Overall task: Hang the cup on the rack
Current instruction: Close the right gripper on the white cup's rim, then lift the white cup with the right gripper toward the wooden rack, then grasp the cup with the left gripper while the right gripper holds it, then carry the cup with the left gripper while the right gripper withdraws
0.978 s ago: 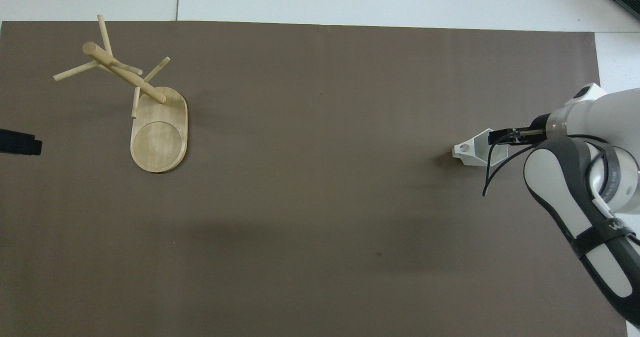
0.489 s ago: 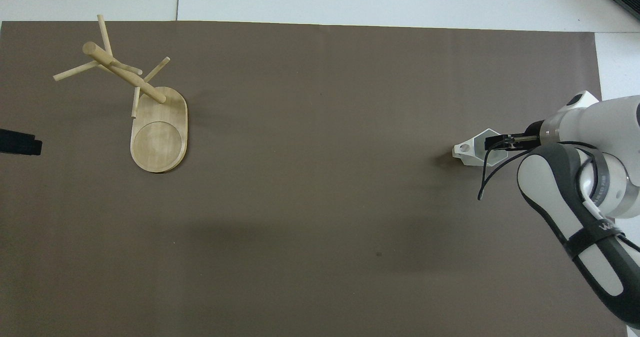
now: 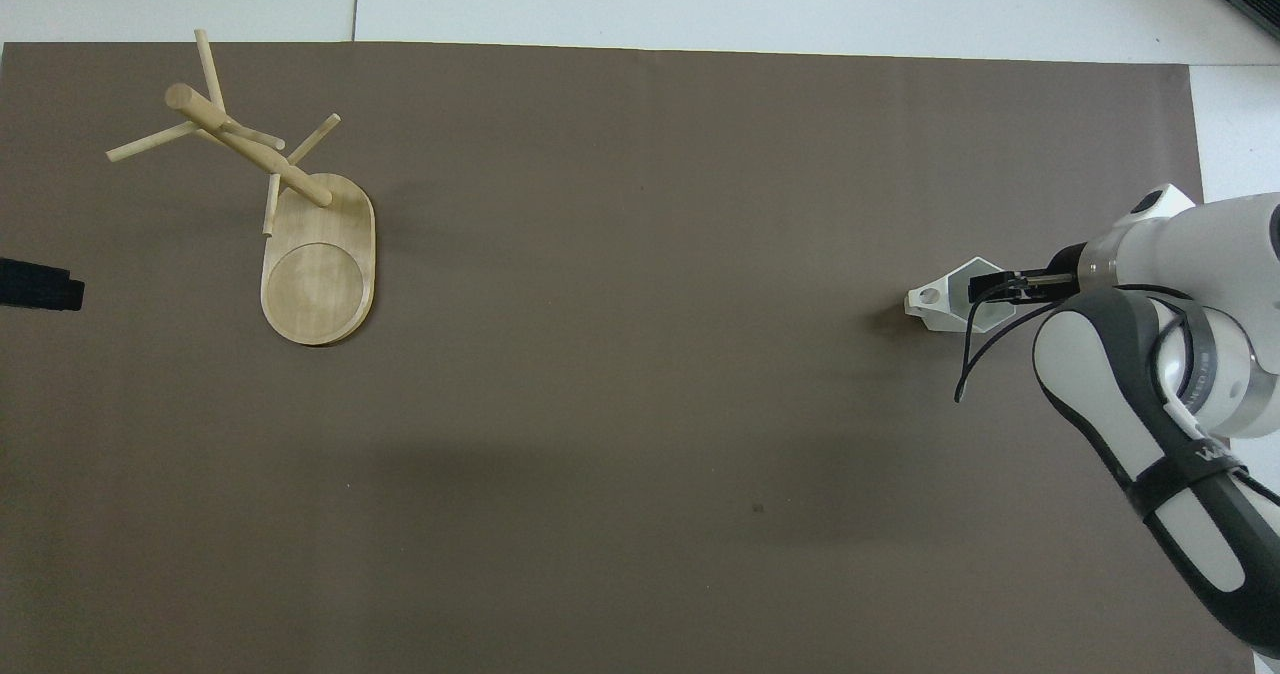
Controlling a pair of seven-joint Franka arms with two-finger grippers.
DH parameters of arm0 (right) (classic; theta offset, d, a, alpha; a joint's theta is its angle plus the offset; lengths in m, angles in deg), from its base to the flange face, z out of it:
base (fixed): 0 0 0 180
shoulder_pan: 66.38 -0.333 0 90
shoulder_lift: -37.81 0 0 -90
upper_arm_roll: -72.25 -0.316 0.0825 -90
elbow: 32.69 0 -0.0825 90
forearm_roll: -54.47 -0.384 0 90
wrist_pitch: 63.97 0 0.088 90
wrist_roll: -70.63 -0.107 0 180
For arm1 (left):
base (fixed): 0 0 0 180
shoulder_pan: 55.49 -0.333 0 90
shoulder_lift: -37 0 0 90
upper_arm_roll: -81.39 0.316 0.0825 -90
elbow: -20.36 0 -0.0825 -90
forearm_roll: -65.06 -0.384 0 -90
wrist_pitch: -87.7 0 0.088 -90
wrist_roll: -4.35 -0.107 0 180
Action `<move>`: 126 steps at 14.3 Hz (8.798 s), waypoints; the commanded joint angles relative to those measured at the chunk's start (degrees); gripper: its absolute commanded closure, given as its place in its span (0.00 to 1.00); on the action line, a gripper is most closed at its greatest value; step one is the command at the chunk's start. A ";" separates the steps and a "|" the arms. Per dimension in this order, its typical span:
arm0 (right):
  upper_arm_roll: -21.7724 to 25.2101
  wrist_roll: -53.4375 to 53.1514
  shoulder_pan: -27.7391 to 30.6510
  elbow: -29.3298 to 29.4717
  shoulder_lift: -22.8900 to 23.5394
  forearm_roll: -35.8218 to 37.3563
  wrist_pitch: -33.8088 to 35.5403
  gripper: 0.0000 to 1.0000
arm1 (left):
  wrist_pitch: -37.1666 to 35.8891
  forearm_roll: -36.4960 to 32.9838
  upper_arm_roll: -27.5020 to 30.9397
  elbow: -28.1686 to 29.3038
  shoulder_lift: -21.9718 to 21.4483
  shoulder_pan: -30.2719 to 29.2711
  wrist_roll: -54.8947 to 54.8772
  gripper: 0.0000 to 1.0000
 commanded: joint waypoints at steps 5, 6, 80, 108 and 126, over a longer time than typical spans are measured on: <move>0.18 -0.89 0.04 -0.11 -0.06 -1.01 -1.08 0.47 | 0.29 0.33 -0.24 1.78 -1.54 -0.40 0.07 0.00; 0.26 -0.89 0.04 -0.11 -0.06 -1.01 -0.99 0.50 | 0.29 0.33 -0.24 1.78 -1.54 -0.40 0.07 0.00; -33.13 -10.56 -1.63 24.59 0.20 -48.21 6.31 1.00 | 12.24 72.92 -1.03 23.40 -2.15 4.51 85.06 0.00; -33.49 -10.47 -1.81 24.59 0.38 -47.95 5.78 0.84 | 13.39 70.99 -1.91 23.66 -3.12 4.97 83.21 1.00; -29.81 -10.65 -1.54 23.88 -0.33 -46.37 3.84 0.00 | 12.77 69.67 -1.73 24.89 -3.82 4.44 83.47 1.00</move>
